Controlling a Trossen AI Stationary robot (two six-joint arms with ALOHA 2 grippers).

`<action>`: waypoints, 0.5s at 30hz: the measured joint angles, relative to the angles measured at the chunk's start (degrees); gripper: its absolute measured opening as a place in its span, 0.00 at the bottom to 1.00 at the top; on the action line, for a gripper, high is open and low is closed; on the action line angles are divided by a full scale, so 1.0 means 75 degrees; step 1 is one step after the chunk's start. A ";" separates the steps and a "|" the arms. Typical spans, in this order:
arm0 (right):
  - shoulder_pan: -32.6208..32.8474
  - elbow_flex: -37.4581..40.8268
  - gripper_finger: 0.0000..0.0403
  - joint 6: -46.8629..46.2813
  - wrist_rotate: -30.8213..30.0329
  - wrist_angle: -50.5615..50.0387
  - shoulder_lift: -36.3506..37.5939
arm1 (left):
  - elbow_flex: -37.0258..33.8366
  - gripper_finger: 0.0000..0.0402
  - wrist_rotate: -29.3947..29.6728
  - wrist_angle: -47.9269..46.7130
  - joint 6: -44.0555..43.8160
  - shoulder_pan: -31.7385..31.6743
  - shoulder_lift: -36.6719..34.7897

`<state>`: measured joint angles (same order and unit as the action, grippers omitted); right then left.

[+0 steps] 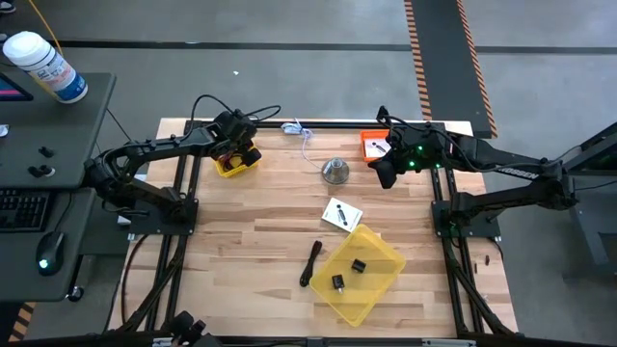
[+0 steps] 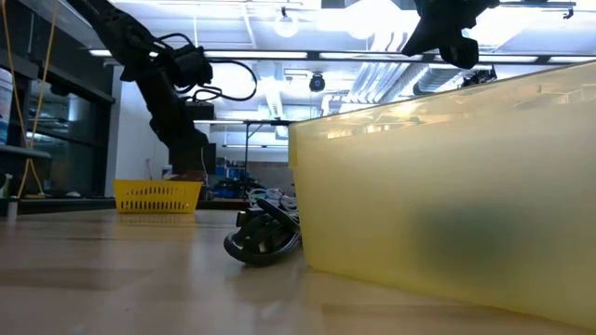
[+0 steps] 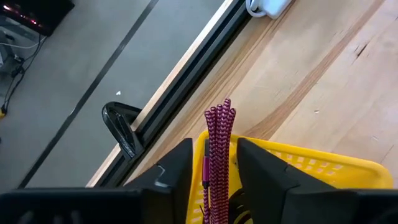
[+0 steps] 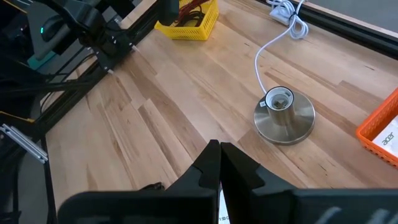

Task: Pick and place items into bin
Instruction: Put the pink USB cable into the yellow bin, then put the black USB cable into the yellow bin

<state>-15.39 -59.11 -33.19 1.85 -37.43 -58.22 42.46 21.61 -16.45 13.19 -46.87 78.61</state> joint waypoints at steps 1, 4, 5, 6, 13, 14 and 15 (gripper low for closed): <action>0.0001 0.0000 0.00 0.0002 0.0000 0.0000 0.0000 | 0.0000 0.30 0.0000 0.0000 -0.0003 0.0000 0.0000; 0.0001 0.0000 0.00 0.0006 0.0003 0.0000 0.0000 | 0.0004 0.34 0.0001 -0.0002 -0.0080 0.0000 0.0000; 0.0001 0.0000 0.00 0.0010 0.0003 0.0000 0.0000 | 0.0029 0.35 0.0000 -0.0020 -0.0155 0.0000 0.0002; 0.0000 0.0000 0.00 0.0015 0.0004 -0.0001 0.0000 | 0.0080 0.36 -0.0003 -0.0048 -0.0262 0.0000 0.0003; -0.0001 0.0000 0.00 0.0023 0.0029 -0.0010 0.0000 | 0.0915 0.38 -0.1645 -0.0807 -0.2108 0.0136 0.0003; 0.0000 0.0000 0.00 0.0030 0.0029 -0.0011 0.0000 | 0.1044 0.38 -0.1912 -0.0959 -0.2682 0.0225 0.0003; 0.0001 0.0000 0.00 0.0065 0.0029 -0.0012 0.0000 | 0.1170 0.38 -0.2222 -0.1132 -0.3289 0.0337 0.0003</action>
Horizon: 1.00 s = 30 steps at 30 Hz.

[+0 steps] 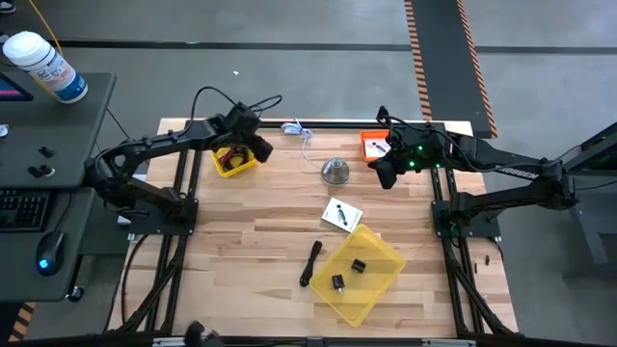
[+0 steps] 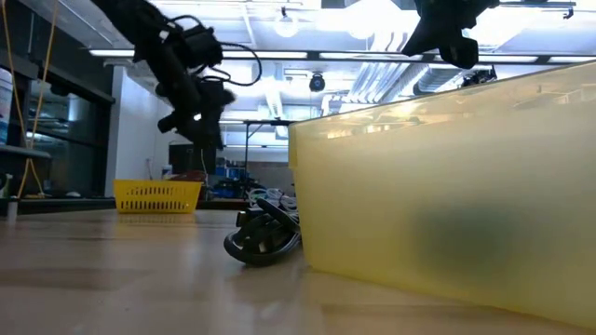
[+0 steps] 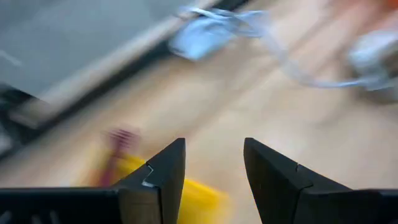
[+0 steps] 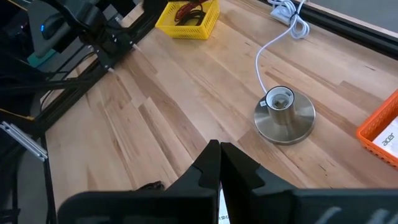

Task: Pick and place items into bin
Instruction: Put the black USB cable into the yellow bin

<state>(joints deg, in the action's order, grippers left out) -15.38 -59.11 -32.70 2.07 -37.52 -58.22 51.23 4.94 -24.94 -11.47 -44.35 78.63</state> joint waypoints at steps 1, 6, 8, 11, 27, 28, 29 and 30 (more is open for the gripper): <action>0.0000 0.0000 0.00 0.0031 0.0003 -0.0003 0.0000 | 0.0094 0.38 -0.0362 -0.0155 -0.0574 0.0127 0.0000; 0.0000 0.0000 0.00 0.0151 0.0012 -0.0009 0.0000 | 0.0194 0.38 -0.2098 -0.0282 -0.3069 0.1154 0.0000; 0.0000 0.0000 0.00 0.0241 0.0017 -0.0012 0.0000 | 0.0194 0.38 -0.2254 -0.0281 -0.3698 0.1795 0.0000; -0.0001 0.0000 0.00 0.0401 0.0018 -0.0013 0.0000 | 0.0194 0.38 -0.1940 -0.0223 -0.4516 0.2855 0.0000; -0.0003 -0.0006 0.00 0.0942 0.0657 -0.0133 -0.0003 | 0.0191 0.38 -0.0909 0.1630 -0.8544 0.5993 0.1270; -0.0003 -0.0008 0.00 0.0976 0.0697 -0.0164 -0.0003 | 0.0188 0.38 -0.0911 0.1735 -0.8719 0.6077 0.1414; -0.0003 -0.0008 0.00 0.1009 0.0719 -0.0174 -0.0003 | 0.0188 0.38 -0.0911 0.1964 -0.8879 0.6162 0.1560; -0.0003 -0.0009 0.00 0.1031 0.0723 -0.0189 -0.0003 | 0.0199 0.38 -0.0911 0.2138 -0.9044 0.6250 0.1695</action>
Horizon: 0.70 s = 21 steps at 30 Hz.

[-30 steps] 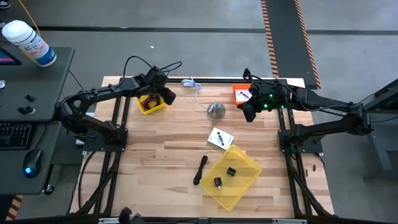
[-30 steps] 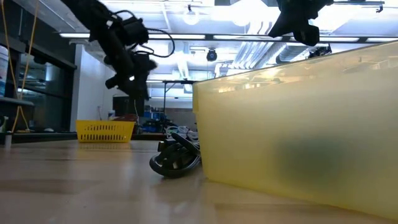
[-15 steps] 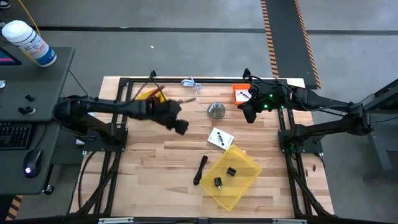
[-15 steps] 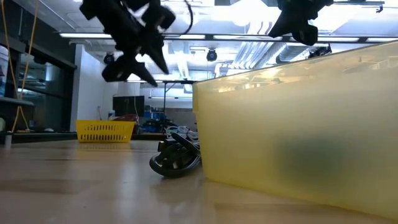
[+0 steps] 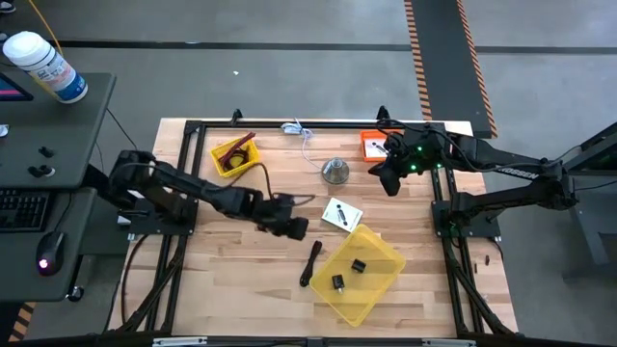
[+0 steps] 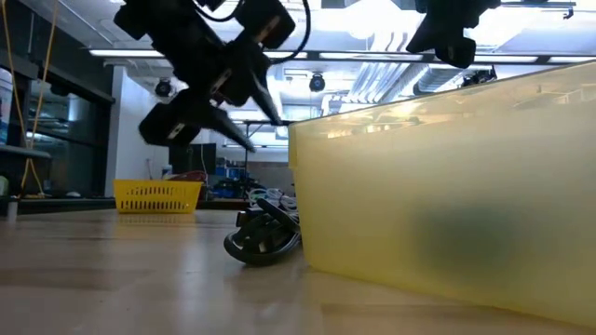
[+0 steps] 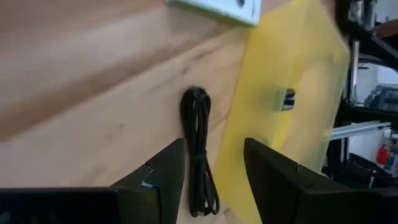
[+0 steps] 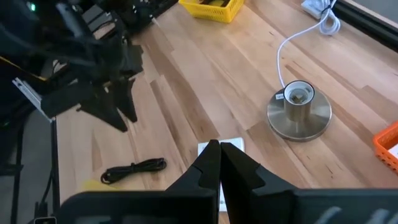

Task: Pick and place items into bin
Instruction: Put the black USB cable into the yellow bin

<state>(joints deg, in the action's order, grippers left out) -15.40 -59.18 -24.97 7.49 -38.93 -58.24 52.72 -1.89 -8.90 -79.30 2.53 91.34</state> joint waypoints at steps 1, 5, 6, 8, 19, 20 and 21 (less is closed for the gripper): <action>0.0000 0.0000 0.00 0.0033 0.0001 -0.0033 0.0000 | 0.0044 0.38 0.0000 -0.0018 -0.0112 0.0062 0.0109; 0.0000 0.0000 0.00 0.0136 0.0080 -0.0117 0.0000 | 0.0713 0.38 0.0030 -0.0303 -0.0190 0.0281 0.0689; 0.0000 0.0000 0.00 0.0134 0.0132 -0.0123 0.0000 | 0.0951 0.38 0.0036 -0.0519 -0.0122 0.0291 0.0840; 0.0000 0.0000 0.00 0.0136 0.0284 -0.0155 0.0000 | 0.1582 0.38 0.0057 -0.0833 0.0063 0.0366 0.1251; 0.0017 -0.0003 0.00 0.0426 0.1334 -0.0904 0.0023 | 0.3516 0.38 0.0402 -0.2698 0.0639 0.0367 0.2722; 0.0019 -0.0003 0.00 0.0445 0.1365 -0.1022 0.0013 | 0.3506 0.38 0.0397 -0.2752 0.0575 0.0367 0.2776; 0.0025 -0.0003 0.00 0.0454 0.1370 -0.1081 0.0015 | 0.3478 0.38 0.0394 -0.2881 0.0537 0.0367 0.2825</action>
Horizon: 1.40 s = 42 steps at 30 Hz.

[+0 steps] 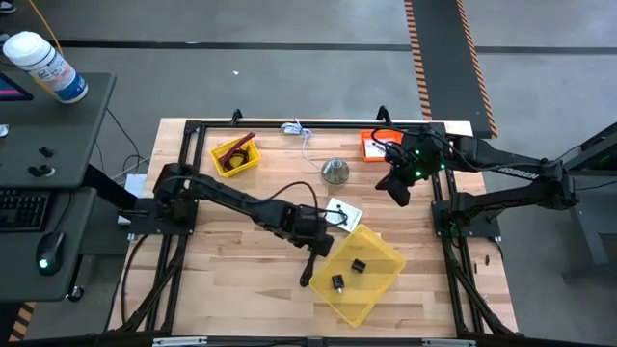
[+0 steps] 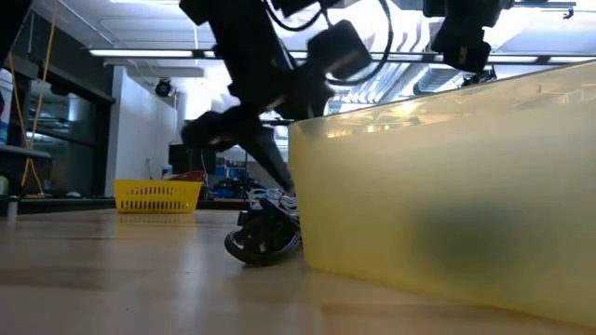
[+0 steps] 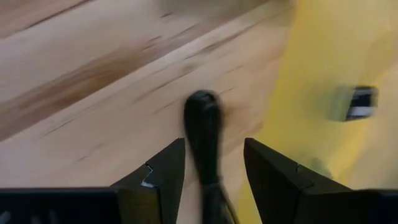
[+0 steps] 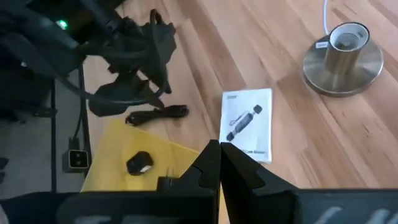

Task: Pick and place items into bin
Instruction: Put the black USB cable into the yellow bin

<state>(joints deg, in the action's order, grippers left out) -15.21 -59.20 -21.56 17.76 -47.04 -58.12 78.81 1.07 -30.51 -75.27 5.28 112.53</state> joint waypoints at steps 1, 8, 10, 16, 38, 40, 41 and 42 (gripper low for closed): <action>-0.0003 0.0000 0.00 0.0004 -0.0039 -0.0055 0.0002 | 0.0012 0.38 -0.0004 0.0109 -0.0040 0.0000 0.0070; -0.0008 0.0003 0.00 0.0037 -0.0108 -0.0152 -0.0001 | 0.0006 0.38 0.0029 0.0184 -0.0199 0.0000 0.0317; -0.0008 0.0003 0.00 0.0085 -0.0105 -0.0155 -0.0001 | 0.0039 0.38 0.0131 0.0476 -0.0198 0.0000 0.0401; -0.0008 0.0003 0.00 0.0141 -0.0097 -0.0147 -0.0001 | 0.0040 0.38 0.0119 0.0753 -0.0197 0.0000 0.0551; -0.0008 0.0009 0.00 0.0163 -0.0111 -0.0095 -0.0001 | 0.0020 0.09 0.0261 0.0614 0.0862 0.0000 0.0880; -0.0008 0.0014 0.00 0.0156 -0.0111 -0.0097 -0.0001 | 0.0020 0.04 0.0261 0.0626 0.1072 0.0000 0.0879; -0.0008 0.0015 0.00 0.0147 -0.0111 -0.0097 -0.0001 | 0.0020 0.04 0.0218 0.0610 0.1151 0.0000 0.0851; -0.0008 0.0015 0.00 0.0146 -0.0112 -0.0096 -0.0001 | 0.0020 0.05 0.0140 0.0544 0.1239 -0.0007 0.0815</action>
<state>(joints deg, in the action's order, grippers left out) -15.27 -59.09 -20.47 16.93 -47.76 -58.13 78.96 2.12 -26.43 -65.98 5.22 118.65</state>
